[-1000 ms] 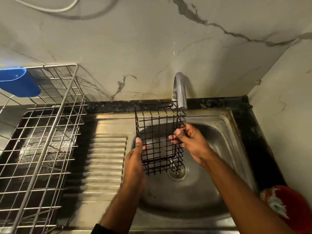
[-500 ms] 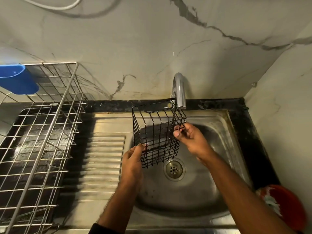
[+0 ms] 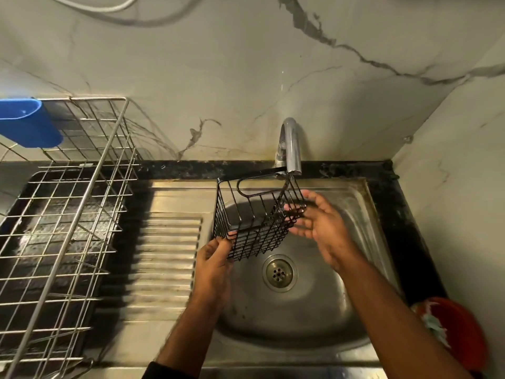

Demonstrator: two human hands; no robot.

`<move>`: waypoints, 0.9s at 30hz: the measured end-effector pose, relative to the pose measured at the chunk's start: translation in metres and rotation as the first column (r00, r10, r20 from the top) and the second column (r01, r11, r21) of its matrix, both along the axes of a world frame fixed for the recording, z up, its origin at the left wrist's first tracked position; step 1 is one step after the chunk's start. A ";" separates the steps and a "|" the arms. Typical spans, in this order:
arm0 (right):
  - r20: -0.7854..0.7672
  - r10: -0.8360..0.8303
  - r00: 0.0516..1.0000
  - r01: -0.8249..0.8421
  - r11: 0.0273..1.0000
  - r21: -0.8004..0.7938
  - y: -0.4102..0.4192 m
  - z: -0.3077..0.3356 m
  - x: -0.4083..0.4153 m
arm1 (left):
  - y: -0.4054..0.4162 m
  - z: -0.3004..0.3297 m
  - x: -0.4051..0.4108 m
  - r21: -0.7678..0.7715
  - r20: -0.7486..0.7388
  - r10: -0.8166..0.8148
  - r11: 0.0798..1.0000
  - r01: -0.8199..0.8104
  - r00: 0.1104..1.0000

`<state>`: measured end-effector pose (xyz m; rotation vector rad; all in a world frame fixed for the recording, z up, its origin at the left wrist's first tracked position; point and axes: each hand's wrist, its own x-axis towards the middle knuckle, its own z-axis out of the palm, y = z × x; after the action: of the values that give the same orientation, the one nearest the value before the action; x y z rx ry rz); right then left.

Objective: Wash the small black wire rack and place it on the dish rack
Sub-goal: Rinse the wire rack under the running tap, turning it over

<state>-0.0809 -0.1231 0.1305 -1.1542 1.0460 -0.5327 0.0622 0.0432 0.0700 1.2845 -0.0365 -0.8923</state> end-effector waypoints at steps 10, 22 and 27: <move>-0.040 -0.055 0.998 0.053 0.997 -0.049 0.001 0.025 -0.003 | 0.017 0.026 -0.003 -0.044 0.395 -0.062 0.995 0.086 0.917; 0.099 0.052 0.994 -0.081 0.944 0.320 0.001 0.006 0.001 | 0.043 0.042 -0.003 0.171 0.861 -0.175 0.984 0.051 0.478; 0.063 -0.077 0.995 0.065 0.983 0.173 0.005 0.001 0.017 | 0.046 0.033 0.001 0.255 0.870 -0.229 0.967 -0.001 0.436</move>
<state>-0.0638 -0.1184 0.1319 -0.9442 1.0544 -0.5254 0.0636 0.0891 0.1032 1.8756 -0.9267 -0.2010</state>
